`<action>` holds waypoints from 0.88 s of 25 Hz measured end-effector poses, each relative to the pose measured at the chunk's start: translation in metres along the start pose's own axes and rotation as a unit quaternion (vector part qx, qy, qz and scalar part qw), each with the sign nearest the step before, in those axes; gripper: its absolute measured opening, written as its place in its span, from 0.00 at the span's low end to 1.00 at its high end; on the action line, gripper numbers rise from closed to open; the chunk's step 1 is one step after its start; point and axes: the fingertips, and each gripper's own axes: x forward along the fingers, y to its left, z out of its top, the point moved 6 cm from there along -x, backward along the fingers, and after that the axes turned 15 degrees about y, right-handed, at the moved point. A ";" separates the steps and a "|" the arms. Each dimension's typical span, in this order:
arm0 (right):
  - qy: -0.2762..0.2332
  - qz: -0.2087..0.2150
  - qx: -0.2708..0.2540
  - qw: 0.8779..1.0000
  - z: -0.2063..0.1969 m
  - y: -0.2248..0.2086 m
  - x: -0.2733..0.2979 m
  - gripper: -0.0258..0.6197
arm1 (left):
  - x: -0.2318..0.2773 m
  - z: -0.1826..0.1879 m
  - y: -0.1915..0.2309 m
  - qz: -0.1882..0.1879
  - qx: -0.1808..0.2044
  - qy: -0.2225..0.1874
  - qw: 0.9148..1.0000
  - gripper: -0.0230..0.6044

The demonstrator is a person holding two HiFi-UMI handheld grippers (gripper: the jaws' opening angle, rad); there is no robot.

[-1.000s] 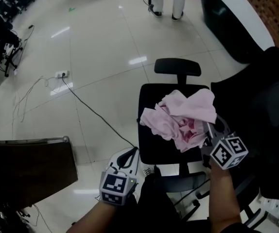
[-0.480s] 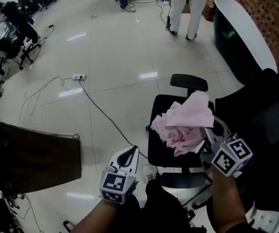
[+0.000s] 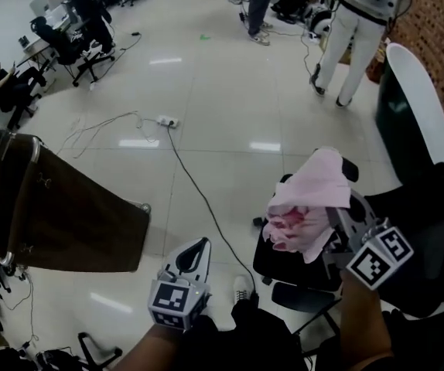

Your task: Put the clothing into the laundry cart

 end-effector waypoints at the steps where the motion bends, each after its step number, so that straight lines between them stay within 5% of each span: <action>1: -0.003 0.011 -0.006 1.000 0.008 0.012 0.002 0.10 | -0.012 -0.004 0.008 0.009 -0.006 -0.007 1.000 0.04; 13: 0.003 0.136 -0.049 0.990 0.052 0.146 0.044 0.10 | -0.149 -0.037 0.085 0.116 -0.081 -0.069 0.987 0.04; 22: 0.014 0.230 -0.070 0.971 0.065 0.252 0.089 0.10 | -0.227 -0.076 0.125 0.174 -0.119 -0.093 0.973 0.04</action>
